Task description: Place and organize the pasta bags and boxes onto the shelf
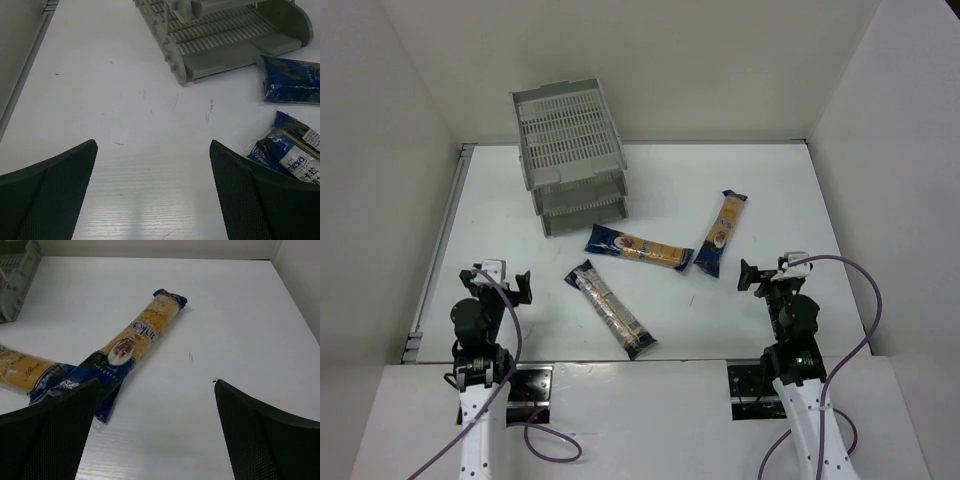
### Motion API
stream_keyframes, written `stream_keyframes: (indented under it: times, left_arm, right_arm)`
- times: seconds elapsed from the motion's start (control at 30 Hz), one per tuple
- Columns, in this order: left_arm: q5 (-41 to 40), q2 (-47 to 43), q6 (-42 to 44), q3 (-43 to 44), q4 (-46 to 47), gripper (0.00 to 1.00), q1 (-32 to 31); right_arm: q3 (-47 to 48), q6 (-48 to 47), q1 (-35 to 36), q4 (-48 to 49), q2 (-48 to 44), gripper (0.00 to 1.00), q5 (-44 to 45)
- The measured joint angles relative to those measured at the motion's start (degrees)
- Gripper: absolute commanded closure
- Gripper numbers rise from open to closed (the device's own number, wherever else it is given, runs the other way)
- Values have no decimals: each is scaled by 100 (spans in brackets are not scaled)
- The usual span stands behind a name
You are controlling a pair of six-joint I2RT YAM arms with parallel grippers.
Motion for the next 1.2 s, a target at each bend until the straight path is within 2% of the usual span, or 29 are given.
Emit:
stream_keyframes:
  times: [0.1, 0.33, 0.4, 0.43, 0.47, 0.5, 0.57, 0.63, 0.67, 0.77, 0.83, 0.93, 1.03, 1.1, 1.13, 1.2]
  left_arm:
    - [188, 0, 201, 0, -7, 0, 0]
    - [2096, -15, 2251, 9, -348, 0, -7]
    - [2627, -15, 3547, 133, -614, 0, -4]
    - [2804, -20, 4815, 238, -890, 0, -4]
    - [2844, -26, 6008, 315, -1145, 0, -11]
    - [2809, -28, 7047, 350, -1320, 0, -24]
    - [2559, -28, 8533, 326, -1484, 0, -24]
    - [2146, -31, 9486, 280, -1591, 0, -26]
    - [1923, -31, 9853, 275, -1663, 0, -26]
    - [1513, -28, 10557, 310, -1851, 0, -24]
    - [1362, -24, 10605, 468, -1926, 0, -26]
    - [1119, -26, 10002, 883, -1635, 0, -26]
    - [695, 52, 9215, 1270, -1281, 0, -26]
    - [184, 466, 8540, 1419, -885, 0, -31]
    - [-120, 857, 8063, 1523, -739, 0, -26]
    - [-800, 2118, 6964, 2017, -669, 0, -26]
  right_arm:
    - [0, 0, 0, 0, 0, 0, -2]
    - [0, -74, 0, 2, 0, 0, -179]
    - [0, -621, 0, 26, 0, 0, -638]
    - [0, -844, 0, 72, 0, 0, -870]
    - [13, -1429, 0, 127, -2, 0, -1158]
    - [70, -2406, 0, 50, -4, 0, -1504]
    - [302, -4513, -4, -562, -4, 0, -1971]
    - [426, -6030, -4, -1003, -7, 0, -2083]
    - [442, -6483, -7, -1078, -2, 0, -2004]
    - [442, -7108, -9, -765, 35, 0, -1440]
    - [645, -7267, -9, -671, 267, 0, -1067]
    - [1923, -6911, -7, -1220, 1497, 1, -667]
    - [4430, -5584, 2, -1777, 4037, 4, -186]
    - [6369, -4395, 101, -2114, 5853, 4, -125]
    - [6999, -3825, 157, -2039, 6564, 2, -164]
    - [7350, -2734, 262, -2048, 7361, 1, -219]
